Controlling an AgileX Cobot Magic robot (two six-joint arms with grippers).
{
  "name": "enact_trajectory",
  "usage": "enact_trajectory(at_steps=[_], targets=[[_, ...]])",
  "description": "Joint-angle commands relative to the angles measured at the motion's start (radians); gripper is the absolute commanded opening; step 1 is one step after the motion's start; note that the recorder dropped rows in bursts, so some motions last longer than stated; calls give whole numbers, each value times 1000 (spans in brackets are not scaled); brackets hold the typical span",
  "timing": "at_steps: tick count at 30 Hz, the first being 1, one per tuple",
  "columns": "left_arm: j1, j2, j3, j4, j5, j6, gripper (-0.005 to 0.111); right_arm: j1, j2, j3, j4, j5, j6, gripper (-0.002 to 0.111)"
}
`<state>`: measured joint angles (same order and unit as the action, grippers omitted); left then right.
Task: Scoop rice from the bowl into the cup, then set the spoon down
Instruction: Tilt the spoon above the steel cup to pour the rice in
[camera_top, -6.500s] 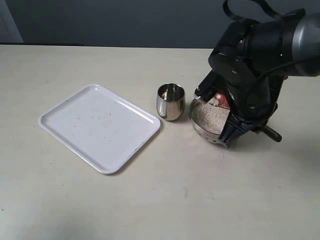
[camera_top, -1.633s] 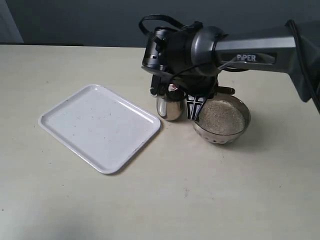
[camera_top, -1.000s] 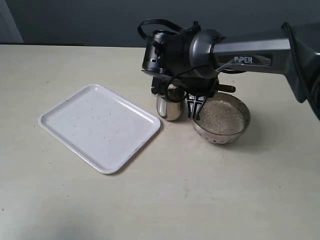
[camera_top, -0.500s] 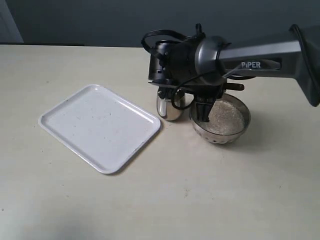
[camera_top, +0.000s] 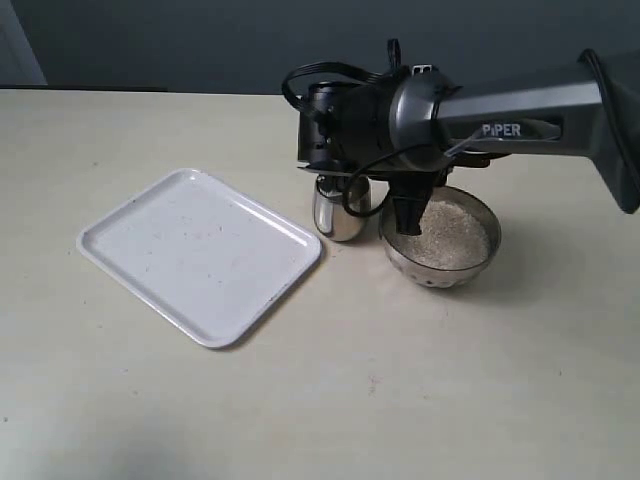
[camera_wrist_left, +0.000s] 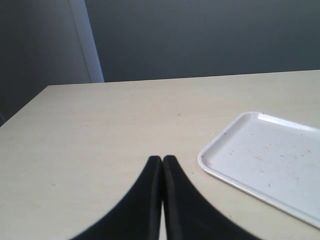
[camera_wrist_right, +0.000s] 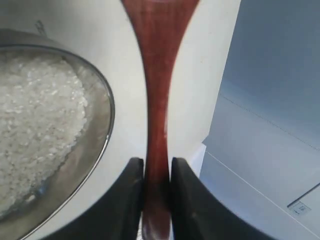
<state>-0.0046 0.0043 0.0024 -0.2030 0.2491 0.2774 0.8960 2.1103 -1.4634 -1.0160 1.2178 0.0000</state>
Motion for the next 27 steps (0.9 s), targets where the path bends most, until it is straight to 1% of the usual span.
enact_trajectory(at_steps=[1,5,14,18,27], targets=[[-5,-4,-2,3,-15,-5,1,2,-35,3,-21,3,5,-1],[-5,-4,-2,3,-15,-5,1,20,-77,3,-23,3,5,-1],[-5,-4,-2,3,-15,-5,1,22,-80,37,-14,3,5,-1],[-5,-4,-2,3,-15,-5,1,24,-82,74,-68,3,25,-1],[-5,-4,-2,3,-15,-5,1,24,-86,93,-86,3,61,-1]])
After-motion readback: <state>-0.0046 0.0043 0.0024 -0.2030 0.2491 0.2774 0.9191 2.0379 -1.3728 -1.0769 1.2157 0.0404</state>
